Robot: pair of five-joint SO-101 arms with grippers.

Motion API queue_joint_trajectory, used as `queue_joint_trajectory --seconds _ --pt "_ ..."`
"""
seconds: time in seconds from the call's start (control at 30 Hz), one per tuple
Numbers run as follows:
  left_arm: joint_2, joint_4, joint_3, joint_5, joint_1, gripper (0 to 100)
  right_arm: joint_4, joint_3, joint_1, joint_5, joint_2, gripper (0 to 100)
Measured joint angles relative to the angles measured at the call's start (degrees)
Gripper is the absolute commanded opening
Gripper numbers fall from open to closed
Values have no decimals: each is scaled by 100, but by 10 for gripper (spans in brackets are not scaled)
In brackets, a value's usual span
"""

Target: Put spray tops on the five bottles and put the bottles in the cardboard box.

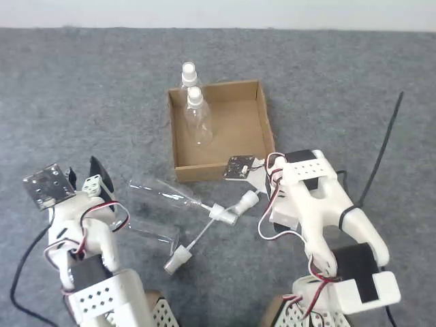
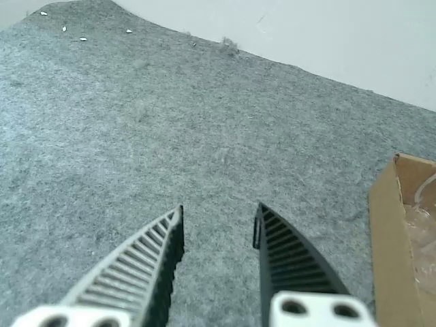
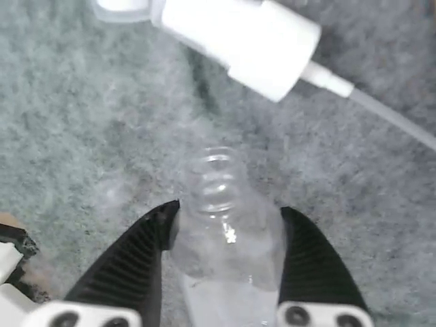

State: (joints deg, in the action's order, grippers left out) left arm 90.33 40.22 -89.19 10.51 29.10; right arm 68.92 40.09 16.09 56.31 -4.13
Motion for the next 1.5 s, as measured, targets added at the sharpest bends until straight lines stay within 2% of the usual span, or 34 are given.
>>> queue_joint_trajectory --seconds 0.2,0.47,0.87,1.1,1.37,1.5 --pt "0 0 0 0 0 163 26 -9 0 -360 -53 32" --pt "0 0 0 0 0 163 747 -9 167 -1099 -1635 28" --pt "0 0 0 0 0 163 1204 -9 1143 -2901 -3534 28" --pt "0 0 0 0 0 163 1204 -9 1257 -3833 -4316 28" --pt "0 0 0 0 0 163 1143 35 1292 -4062 -5108 28" --pt "0 0 0 0 0 163 800 580 1196 -4070 -5574 28"
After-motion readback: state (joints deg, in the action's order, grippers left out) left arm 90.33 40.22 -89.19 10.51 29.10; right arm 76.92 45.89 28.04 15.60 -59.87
